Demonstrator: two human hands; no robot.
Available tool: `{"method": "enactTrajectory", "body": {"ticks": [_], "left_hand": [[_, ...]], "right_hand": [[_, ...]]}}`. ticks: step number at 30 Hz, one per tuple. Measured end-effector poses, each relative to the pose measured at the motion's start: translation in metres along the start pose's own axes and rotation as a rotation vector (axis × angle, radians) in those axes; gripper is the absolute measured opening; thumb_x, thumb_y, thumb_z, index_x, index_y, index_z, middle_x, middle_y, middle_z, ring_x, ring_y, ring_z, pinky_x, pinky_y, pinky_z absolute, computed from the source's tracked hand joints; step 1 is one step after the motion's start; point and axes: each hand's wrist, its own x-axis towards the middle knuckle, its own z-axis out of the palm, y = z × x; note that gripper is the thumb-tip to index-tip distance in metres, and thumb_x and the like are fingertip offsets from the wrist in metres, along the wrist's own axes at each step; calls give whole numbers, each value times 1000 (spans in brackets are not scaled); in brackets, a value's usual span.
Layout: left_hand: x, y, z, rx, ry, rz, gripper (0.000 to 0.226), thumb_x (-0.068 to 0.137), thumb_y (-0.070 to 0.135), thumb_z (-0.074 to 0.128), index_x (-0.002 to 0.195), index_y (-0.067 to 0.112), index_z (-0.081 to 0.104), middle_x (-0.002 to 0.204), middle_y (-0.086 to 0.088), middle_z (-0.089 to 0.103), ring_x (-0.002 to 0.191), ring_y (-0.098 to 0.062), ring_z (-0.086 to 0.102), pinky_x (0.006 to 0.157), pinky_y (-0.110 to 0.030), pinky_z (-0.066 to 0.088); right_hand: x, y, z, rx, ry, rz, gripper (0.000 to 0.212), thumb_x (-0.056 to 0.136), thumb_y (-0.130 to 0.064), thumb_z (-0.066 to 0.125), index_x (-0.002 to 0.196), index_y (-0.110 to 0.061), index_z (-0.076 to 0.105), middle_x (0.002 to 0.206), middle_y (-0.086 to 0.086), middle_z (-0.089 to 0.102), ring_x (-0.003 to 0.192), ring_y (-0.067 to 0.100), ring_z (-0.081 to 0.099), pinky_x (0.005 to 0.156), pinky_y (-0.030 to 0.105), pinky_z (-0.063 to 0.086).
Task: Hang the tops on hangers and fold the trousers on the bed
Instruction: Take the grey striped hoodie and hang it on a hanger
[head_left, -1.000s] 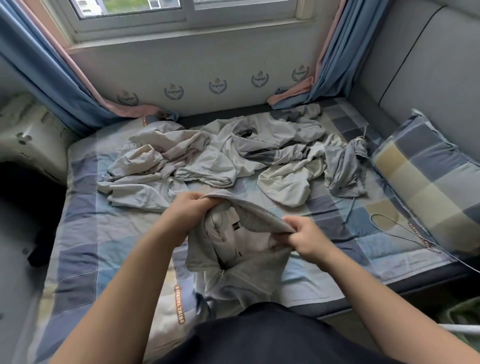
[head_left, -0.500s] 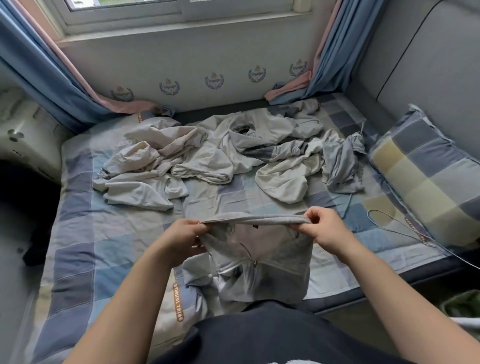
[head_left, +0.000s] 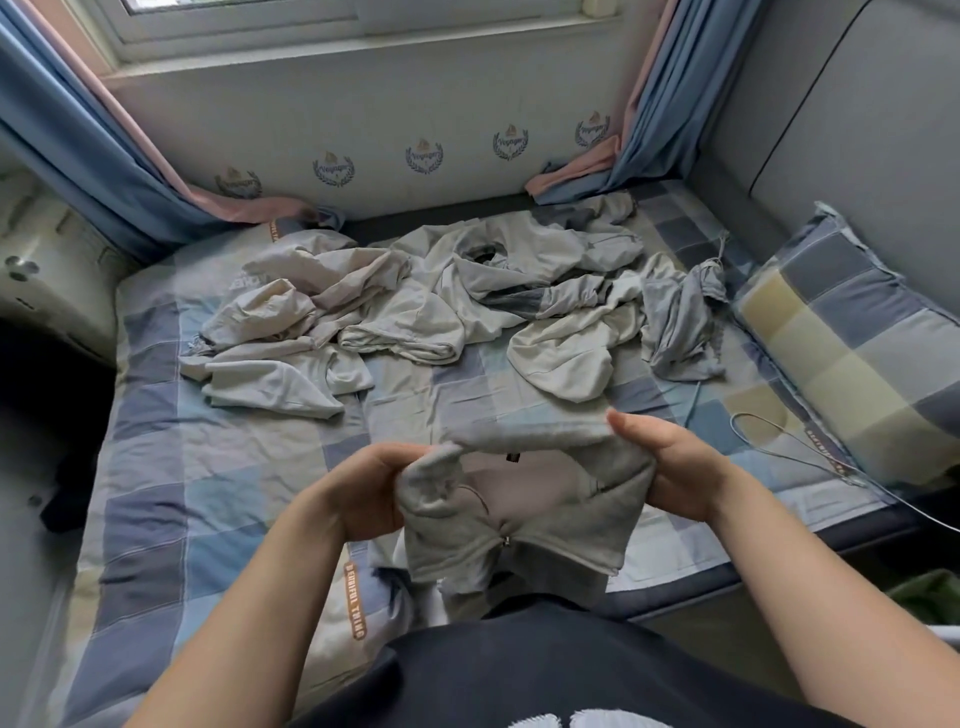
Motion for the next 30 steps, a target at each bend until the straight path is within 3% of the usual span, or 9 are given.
{"method": "enactTrajectory", "body": {"ticks": [2,6,9,11,14,17,19,23,30], "left_hand": [[4,-4,0,-71,-5,-41,40,62,24,88,94,2,77,86,-14,73,75,-25,72,71,-34,58],[22,-25,4,-301,138,-21,55,86,36,71,124,-4,66,111,-18,58,98,-31,55,115,-41,31],[27,-35,14,-118,298,132,72,78,61,76,116,2,66,97,-16,65,85,-27,62,84,-37,51],[27,-40,19,179,472,269,83,57,63,89,110,7,61,98,-12,70,77,-19,67,68,-30,53],[39,-56,21,658,730,377,51,73,33,88,109,20,55,105,-2,62,89,-15,64,77,-31,51],[45,-66,23,911,967,387,19,86,22,74,79,24,56,80,4,58,80,-20,54,67,-34,39],[46,-68,21,680,866,338,26,95,22,67,71,14,62,67,1,61,71,-23,56,64,-33,40],[31,-38,36,-106,610,275,26,104,15,52,102,-4,70,95,-19,76,87,-31,73,77,-37,58],[-6,-5,63,-96,472,167,33,103,33,53,113,8,72,107,-15,76,95,-27,74,85,-40,58]], "right_hand": [[5,1,1,120,42,94,52,97,-39,53,125,2,67,129,21,66,116,31,66,94,40,57],[11,8,9,224,120,249,58,98,-41,53,136,3,57,143,22,55,138,34,47,121,45,30],[10,11,11,302,194,225,58,100,-40,52,140,2,54,152,18,45,146,30,37,123,42,26],[10,12,14,346,201,208,53,100,-39,51,129,4,62,132,21,63,126,31,59,110,39,45],[9,9,26,383,198,172,53,100,-40,50,102,7,74,85,18,70,71,27,70,68,35,62],[7,6,36,403,167,153,57,101,-42,49,102,9,75,81,18,69,68,26,70,64,36,61],[4,5,36,397,134,143,57,101,-42,49,109,9,73,84,18,70,70,26,70,65,37,61],[-1,16,29,284,283,92,51,97,-36,59,126,6,63,109,22,65,90,31,65,90,43,53],[-21,68,41,-530,726,-167,39,83,-51,75,105,-22,60,105,-1,62,95,19,60,74,38,54]]}}
